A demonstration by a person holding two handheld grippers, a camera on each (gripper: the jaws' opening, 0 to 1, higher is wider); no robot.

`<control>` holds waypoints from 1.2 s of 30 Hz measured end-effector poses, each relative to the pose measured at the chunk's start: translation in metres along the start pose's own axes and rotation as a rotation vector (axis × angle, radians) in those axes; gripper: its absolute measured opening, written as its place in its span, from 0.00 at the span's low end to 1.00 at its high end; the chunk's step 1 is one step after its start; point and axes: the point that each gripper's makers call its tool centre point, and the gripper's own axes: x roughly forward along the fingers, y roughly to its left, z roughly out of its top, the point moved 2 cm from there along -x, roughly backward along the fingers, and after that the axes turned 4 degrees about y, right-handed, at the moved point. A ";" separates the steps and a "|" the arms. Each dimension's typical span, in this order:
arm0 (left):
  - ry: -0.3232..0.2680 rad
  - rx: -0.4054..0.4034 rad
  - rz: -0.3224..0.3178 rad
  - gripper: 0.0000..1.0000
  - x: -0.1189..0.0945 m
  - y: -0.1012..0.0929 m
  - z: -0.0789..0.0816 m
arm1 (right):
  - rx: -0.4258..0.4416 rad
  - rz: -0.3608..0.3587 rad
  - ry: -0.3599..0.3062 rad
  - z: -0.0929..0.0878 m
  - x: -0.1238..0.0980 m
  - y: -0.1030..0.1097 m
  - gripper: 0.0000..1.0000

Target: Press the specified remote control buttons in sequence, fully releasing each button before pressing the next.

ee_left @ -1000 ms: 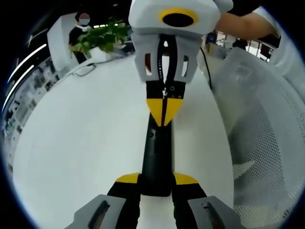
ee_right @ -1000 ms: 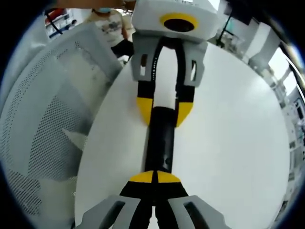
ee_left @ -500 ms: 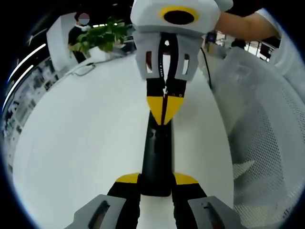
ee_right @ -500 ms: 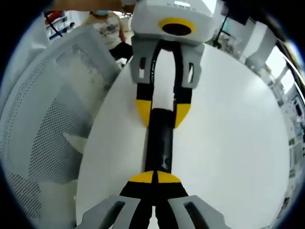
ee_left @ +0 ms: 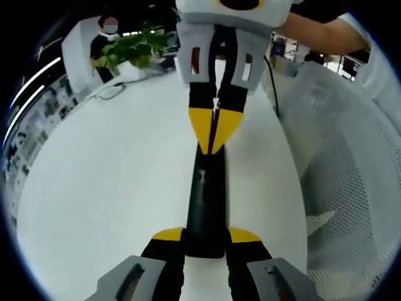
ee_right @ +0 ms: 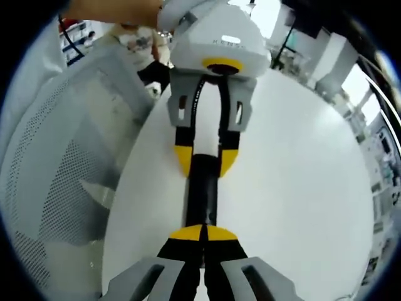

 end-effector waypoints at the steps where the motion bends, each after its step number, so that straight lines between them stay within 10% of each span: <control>1: 0.000 0.000 0.000 0.24 0.000 0.000 0.000 | -0.001 -0.001 0.001 0.000 -0.001 0.000 0.00; 36: -0.010 -0.008 0.004 0.24 0.001 0.001 -0.001 | -0.012 0.014 -0.019 0.005 -0.010 -0.015 0.00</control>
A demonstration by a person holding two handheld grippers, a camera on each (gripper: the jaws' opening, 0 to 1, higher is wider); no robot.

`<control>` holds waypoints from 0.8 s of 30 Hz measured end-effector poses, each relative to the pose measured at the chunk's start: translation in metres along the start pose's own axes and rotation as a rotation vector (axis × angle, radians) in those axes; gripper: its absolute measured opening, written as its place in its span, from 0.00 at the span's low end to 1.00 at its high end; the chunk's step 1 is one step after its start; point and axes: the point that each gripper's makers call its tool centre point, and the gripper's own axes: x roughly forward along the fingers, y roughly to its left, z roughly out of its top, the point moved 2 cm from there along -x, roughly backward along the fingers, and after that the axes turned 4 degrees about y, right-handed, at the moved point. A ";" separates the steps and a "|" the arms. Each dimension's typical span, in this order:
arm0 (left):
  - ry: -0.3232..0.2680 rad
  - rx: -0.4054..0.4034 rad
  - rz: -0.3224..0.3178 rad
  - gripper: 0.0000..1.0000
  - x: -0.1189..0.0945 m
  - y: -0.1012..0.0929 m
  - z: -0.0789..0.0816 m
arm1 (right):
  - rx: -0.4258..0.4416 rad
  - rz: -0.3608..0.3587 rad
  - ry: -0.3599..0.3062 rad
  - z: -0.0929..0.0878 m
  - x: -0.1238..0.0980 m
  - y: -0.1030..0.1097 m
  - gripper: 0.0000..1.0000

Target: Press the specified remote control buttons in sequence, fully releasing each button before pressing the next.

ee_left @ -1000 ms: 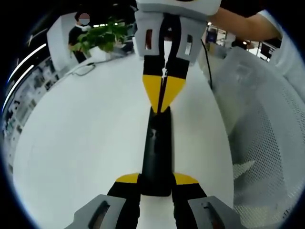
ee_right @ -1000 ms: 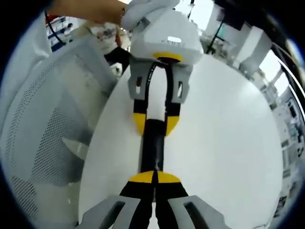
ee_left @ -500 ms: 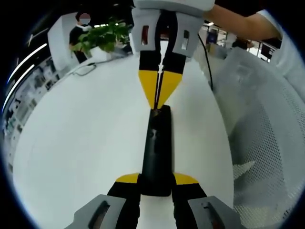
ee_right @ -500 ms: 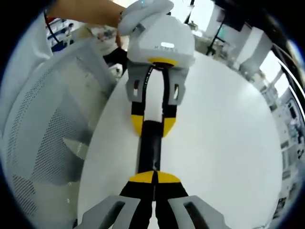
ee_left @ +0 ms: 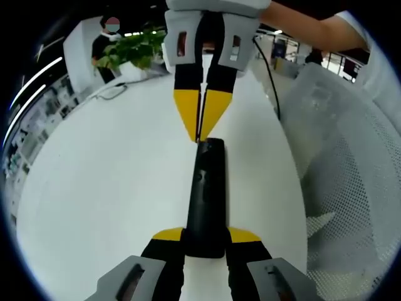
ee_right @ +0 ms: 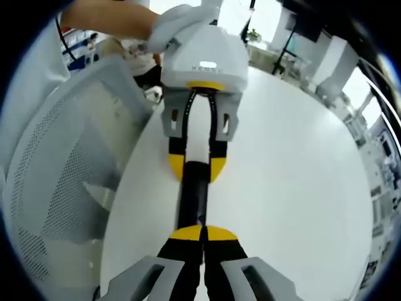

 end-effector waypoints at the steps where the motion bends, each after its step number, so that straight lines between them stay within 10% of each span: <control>1: 0.000 0.000 0.000 0.24 0.000 0.000 0.000 | 0.000 0.002 0.000 0.000 0.000 -0.001 0.00; 24: -0.002 0.002 0.000 0.24 0.000 0.002 0.000 | -0.034 0.066 0.023 0.004 0.019 -0.001 0.00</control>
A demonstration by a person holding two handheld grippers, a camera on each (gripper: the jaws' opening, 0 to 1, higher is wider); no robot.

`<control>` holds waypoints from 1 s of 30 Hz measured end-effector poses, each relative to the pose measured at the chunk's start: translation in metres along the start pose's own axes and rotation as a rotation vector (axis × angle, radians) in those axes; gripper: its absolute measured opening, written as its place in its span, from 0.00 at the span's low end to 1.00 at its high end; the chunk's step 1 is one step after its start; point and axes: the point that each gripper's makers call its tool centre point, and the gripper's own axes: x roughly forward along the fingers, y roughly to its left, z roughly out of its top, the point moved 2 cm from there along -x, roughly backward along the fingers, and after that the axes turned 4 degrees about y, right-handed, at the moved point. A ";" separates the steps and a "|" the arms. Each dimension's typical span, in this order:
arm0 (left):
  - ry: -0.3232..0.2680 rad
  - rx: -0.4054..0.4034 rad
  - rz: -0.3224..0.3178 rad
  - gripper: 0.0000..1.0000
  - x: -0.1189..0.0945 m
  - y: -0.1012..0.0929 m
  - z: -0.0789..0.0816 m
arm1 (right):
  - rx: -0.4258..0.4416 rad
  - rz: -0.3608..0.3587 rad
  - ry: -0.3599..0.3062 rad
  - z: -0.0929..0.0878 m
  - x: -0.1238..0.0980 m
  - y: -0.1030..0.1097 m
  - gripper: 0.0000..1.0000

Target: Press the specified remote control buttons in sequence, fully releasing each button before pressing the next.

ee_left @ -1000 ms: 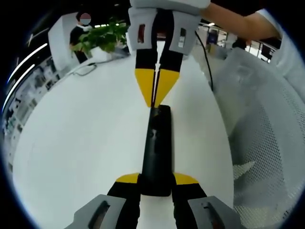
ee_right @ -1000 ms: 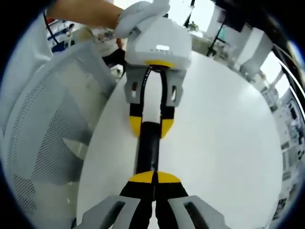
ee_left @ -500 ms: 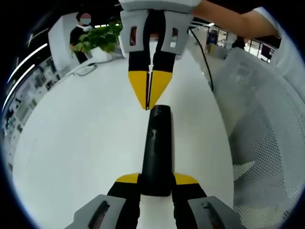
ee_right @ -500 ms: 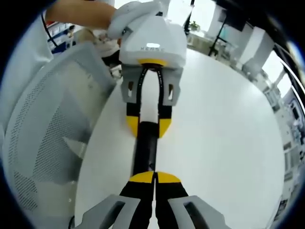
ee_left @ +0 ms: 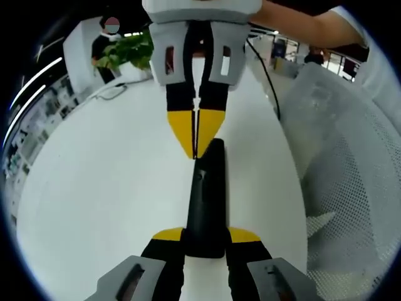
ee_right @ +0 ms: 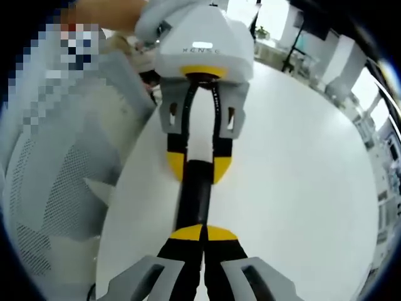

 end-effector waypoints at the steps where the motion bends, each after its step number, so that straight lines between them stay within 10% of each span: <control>1: 0.000 0.000 0.000 0.24 0.000 0.000 0.000 | -0.004 0.003 0.002 0.001 0.002 0.000 0.00; 30: -0.013 -0.003 -0.002 0.24 0.000 0.000 -0.001 | -0.041 0.041 0.050 -0.002 0.022 0.004 0.00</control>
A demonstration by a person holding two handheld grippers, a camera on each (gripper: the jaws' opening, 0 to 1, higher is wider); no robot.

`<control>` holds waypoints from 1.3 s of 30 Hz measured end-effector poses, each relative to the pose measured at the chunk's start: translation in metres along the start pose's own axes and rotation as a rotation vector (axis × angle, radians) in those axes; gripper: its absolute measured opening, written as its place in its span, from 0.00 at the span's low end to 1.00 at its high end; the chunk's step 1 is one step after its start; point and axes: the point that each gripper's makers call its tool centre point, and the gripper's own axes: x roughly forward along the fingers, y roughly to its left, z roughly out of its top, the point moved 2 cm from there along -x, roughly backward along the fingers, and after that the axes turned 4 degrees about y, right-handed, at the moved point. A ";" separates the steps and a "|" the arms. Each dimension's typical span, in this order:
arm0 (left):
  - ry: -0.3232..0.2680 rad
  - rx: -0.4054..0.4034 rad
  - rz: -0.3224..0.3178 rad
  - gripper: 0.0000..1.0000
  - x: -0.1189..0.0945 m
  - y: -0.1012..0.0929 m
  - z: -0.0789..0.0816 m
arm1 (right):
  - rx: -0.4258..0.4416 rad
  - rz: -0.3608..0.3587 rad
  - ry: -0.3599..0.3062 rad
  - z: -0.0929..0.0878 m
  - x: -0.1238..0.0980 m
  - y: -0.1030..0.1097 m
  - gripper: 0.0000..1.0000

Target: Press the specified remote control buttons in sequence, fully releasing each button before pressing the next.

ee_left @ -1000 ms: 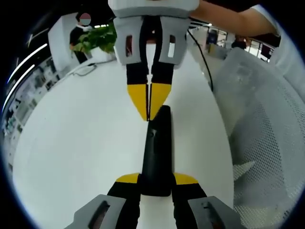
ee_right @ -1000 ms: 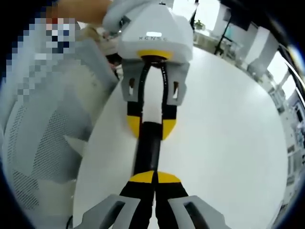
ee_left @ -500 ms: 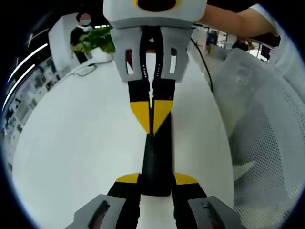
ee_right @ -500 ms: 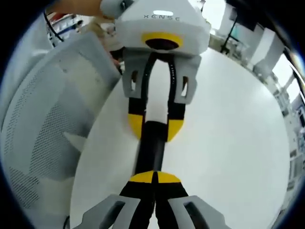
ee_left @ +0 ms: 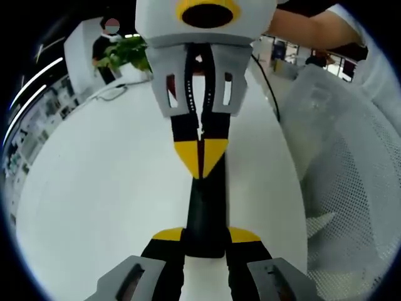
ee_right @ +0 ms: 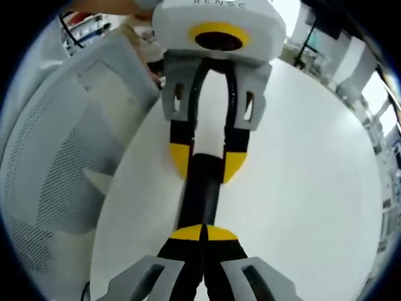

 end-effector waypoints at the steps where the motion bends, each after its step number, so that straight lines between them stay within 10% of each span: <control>1: -0.001 0.000 0.000 0.24 0.000 0.000 0.000 | -0.001 0.000 0.000 0.000 0.000 0.000 0.00; 39: 0.001 -0.008 0.003 0.24 -0.001 -0.001 0.000 | 0.035 0.031 0.035 0.000 0.002 -0.001 0.00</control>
